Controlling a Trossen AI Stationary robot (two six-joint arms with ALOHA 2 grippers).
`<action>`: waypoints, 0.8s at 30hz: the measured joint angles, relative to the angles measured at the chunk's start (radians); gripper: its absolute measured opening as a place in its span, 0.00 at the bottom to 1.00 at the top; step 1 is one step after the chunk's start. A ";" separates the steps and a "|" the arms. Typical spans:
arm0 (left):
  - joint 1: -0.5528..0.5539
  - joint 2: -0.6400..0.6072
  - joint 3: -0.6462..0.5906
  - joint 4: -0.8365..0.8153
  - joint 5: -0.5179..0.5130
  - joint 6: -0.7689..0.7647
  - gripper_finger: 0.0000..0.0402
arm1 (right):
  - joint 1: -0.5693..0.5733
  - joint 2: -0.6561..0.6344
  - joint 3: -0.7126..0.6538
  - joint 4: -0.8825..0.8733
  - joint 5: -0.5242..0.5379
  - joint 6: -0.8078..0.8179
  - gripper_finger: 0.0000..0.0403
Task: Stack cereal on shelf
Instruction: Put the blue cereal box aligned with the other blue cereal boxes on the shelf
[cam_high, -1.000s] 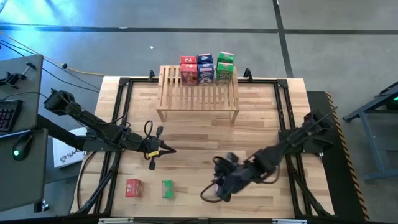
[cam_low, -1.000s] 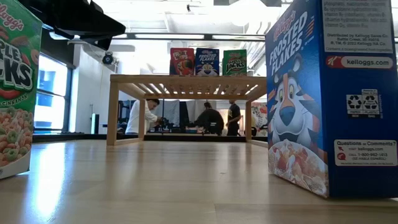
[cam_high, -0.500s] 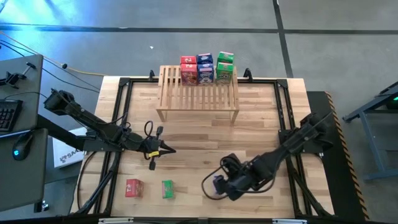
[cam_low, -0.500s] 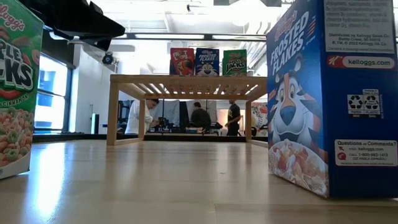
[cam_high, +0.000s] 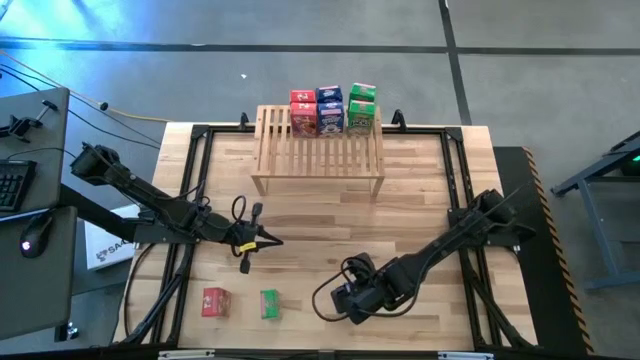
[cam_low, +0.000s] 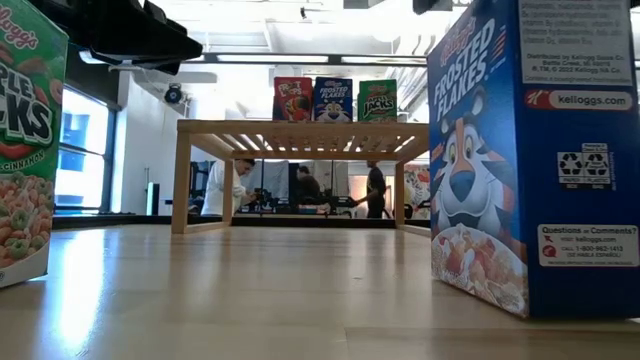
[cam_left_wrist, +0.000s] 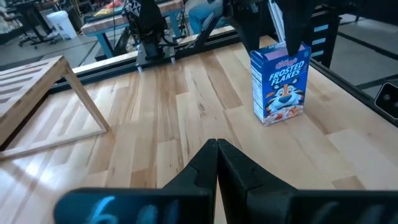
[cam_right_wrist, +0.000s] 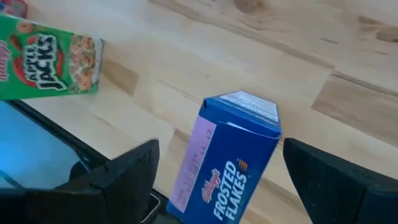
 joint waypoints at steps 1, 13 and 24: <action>0.000 0.000 0.000 0.000 0.000 0.000 0.00 | -0.002 0.007 0.000 0.002 -0.010 0.001 0.83; 0.000 0.000 0.000 -0.006 0.001 -0.045 0.00 | -0.002 0.056 0.000 -0.036 -0.109 0.004 0.75; 0.000 0.000 0.000 -0.028 0.004 -0.146 0.00 | -0.005 0.057 0.010 -0.043 -0.131 -0.093 0.44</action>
